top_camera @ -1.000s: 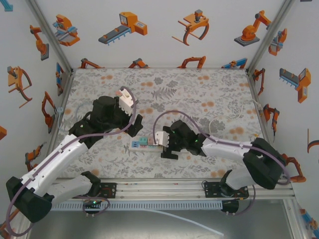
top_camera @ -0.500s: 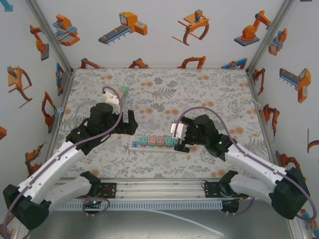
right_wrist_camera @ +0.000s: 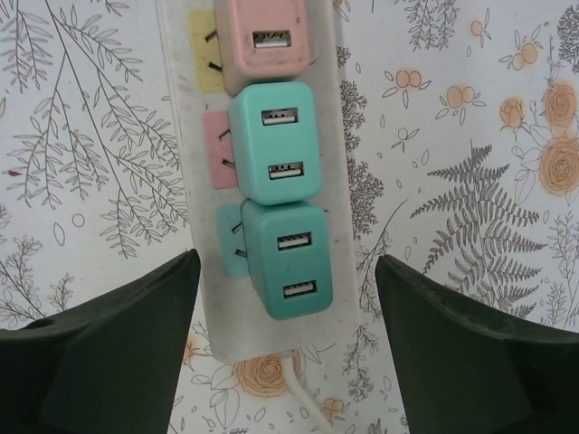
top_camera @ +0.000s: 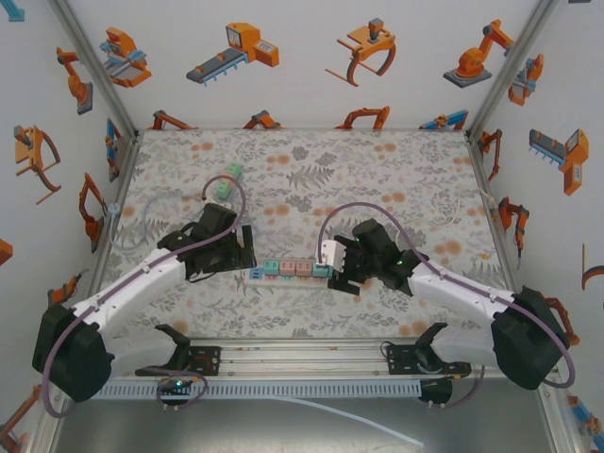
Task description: Pull the plug off the socket
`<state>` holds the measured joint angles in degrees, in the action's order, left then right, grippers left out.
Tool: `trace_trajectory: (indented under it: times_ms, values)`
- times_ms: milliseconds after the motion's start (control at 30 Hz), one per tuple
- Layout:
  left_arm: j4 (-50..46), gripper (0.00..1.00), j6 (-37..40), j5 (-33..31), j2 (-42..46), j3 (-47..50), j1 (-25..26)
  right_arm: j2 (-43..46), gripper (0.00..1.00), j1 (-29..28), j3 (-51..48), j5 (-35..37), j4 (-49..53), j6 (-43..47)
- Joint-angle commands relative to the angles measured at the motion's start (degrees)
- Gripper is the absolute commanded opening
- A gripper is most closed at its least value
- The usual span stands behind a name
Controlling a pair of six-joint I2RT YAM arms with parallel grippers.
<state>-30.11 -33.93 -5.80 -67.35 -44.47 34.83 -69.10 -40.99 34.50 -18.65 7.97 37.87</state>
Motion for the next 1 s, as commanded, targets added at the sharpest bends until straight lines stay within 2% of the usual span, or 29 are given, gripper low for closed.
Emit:
trace_trajectory:
  times_ms: [0, 200, 367, 500, 633, 967]
  values:
    - [2.32, 0.77, -1.66, 3.94, -2.38, 0.02, -0.19, -1.5, 0.67, 0.3, 2.45, 0.54, -0.38, 0.98]
    - [4.37, 0.75, -1.73, 4.38, -5.68, 0.59, -0.2, -4.65, 0.58, 0.3, 3.79, -0.42, -1.13, 1.61]
    - [3.42, 0.74, -3.12, 0.9, -8.17, 0.86, -0.21, -6.35, 0.52, 0.3, 4.78, -0.28, -1.24, 1.51]
    - [4.02, 0.67, -3.57, 1.4, -10.08, 1.63, -0.2, -6.49, 0.47, 0.3, 4.95, -0.68, -1.12, 1.6]
    - [4.06, 0.61, -4.28, 1.85, -10.61, 2.89, -0.2, -6.67, 0.44, 0.3, 5.23, -0.51, -0.32, 1.95]
    - [4.3, 0.57, -4.96, -0.47, -12.17, 4.95, -0.22, -7.85, 0.38, 0.3, 6.05, -1.56, -0.78, 1.86]
